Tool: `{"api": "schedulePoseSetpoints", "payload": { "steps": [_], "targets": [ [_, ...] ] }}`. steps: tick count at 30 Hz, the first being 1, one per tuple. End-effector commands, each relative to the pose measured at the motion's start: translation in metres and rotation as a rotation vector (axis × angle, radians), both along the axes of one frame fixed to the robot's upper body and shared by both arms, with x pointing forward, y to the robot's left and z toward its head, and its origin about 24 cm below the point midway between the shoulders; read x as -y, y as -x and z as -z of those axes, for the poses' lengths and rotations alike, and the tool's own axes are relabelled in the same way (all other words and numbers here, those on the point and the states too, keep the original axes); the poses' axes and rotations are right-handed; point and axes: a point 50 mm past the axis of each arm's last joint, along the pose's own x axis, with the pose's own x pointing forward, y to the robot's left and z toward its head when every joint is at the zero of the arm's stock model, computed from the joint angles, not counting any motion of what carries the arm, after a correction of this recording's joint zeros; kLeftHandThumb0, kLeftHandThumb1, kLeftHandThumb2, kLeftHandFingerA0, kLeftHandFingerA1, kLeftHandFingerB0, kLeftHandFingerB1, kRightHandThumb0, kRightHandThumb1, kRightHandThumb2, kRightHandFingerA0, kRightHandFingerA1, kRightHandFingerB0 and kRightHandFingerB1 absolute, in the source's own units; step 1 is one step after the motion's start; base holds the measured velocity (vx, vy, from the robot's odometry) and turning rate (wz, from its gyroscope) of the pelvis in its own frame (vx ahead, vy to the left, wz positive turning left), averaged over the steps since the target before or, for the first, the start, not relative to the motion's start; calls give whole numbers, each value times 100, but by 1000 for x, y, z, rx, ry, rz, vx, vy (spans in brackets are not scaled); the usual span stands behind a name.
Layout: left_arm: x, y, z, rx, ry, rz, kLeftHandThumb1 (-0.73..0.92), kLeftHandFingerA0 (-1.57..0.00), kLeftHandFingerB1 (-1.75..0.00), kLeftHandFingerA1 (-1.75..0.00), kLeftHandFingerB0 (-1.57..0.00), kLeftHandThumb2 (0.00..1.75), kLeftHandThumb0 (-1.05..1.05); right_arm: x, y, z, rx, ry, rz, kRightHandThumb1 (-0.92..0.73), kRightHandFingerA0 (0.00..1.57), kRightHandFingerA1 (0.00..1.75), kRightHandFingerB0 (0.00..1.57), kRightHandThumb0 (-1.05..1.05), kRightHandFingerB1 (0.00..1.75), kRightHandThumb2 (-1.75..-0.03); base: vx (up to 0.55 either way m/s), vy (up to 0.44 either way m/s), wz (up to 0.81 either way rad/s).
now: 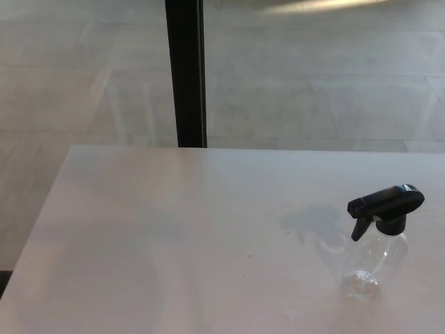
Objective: The robot uses its right hand to grab and lift the lid of the spray bottle kept in the middle of the desk and places the lid on the right side of the bottle
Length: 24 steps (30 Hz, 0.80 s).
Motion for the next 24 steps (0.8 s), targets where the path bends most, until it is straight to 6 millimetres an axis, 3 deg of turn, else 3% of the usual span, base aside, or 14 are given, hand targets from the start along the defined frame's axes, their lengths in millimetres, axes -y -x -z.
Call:
{"api": "schedulePoseSetpoints", "payload": {
  "steps": [1, 2, 3, 4, 5, 6, 7, 8, 11, 15, 16, 17, 18, 24],
  "targets": [
    [-18, -1, -15, 145, 31, -105, 65, -32, -85, -111, -8, 87, -95, 32, -15, -43, 232, 40, 112, -64, 0, 51, 8, -95, 37, -102, 0, 0, 0],
    [-20, -3, -16, 158, 32, -120, 65, -33, -86, -112, -8, 87, -94, 43, -31, -64, 293, 109, 103, -61, 2, 54, 0, -82, 34, -103, 0, 0, 0],
    [-21, -3, -17, 159, 30, -119, 56, -48, -68, -92, -10, 119, -94, 46, -47, -83, 367, 115, 71, -64, 0, 52, 7, -91, 24, -101, 0, 0, 0],
    [-21, -3, -18, 164, 31, -114, 56, -48, -68, -92, -10, 119, -94, 46, -55, -94, 413, 130, 54, -64, 0, 52, 7, -91, 24, -101, 0, 0, 0],
    [-22, -3, -18, 164, 32, -106, 54, -46, -68, -90, -13, 118, -92, 47, -60, -100, 433, 144, 45, -67, 0, 81, 2, -93, 31, -73, 0, 0, 0],
    [-22, -4, -19, 162, 33, -95, 54, -46, -68, -90, -13, 118, -92, 47, -67, -109, 463, 165, 31, -67, 0, 81, 2, -93, 31, -73, 0, 0, 0],
    [-21, -7, -19, 171, 28, -73, 54, -48, -70, -94, -11, 119, -100, 46, -92, -145, 553, 205, -4, -60, 0, 70, 2, -95, 36, -75, 0, 0, 0],
    [-20, -10, -19, 172, 27, -65, 63, -36, -82, -98, -19, 91, -100, 43, -104, -163, 659, 214, -41, -56, 7, 68, 5, -89, 38, -94, 0, 0, 0],
    [-16, -23, -21, 222, 27, -15, 67, -38, -88, -106, -17, 79, -105, 31, -132, -211, 758, 288, -179, -55, 13, 67, 12, -91, 57, -91, 0, 0, 0],
    [-14, -36, -25, 278, 41, 12, 68, -40, -91, -108, -20, 74, -105, 2, -157, -263, 893, 366, -326, -52, 19, 61, 17, -84, 55, -89, 0, 0, 0],
    [-13, -39, -27, 287, 40, 33, 67, -42, -93, -110, -19, 75, -105, -8, -164, -276, 920, 376, -390, -68, 8, 54, 12, -79, 41, -61, 0, 0, 0],
    [-11, -45, -28, 303, 40, 83, 67, -42, -93, -109, -19, 75, -105, -27, -176, -301, 953, 420, -514, -68, 9, 52, 11, -82, 40, -61, 0, 0, 0],
    [-9, -46, -28, 300, 37, 99, 65, -46, -89, -105, -22, 77, -105, -38, -182, -312, 951, 459, -576, -53, 0, 45, 9, -81, 30, -95, 0, 0, 0],
    [-2, -47, -24, 255, 15, 147, 62, -46, -87, -102, -26, 80, -103, -85, -209, -347, 841, 603, -911, -45, 1, 32, 7, -75, 21, -88, 0, 0, 0]
  ]
}}
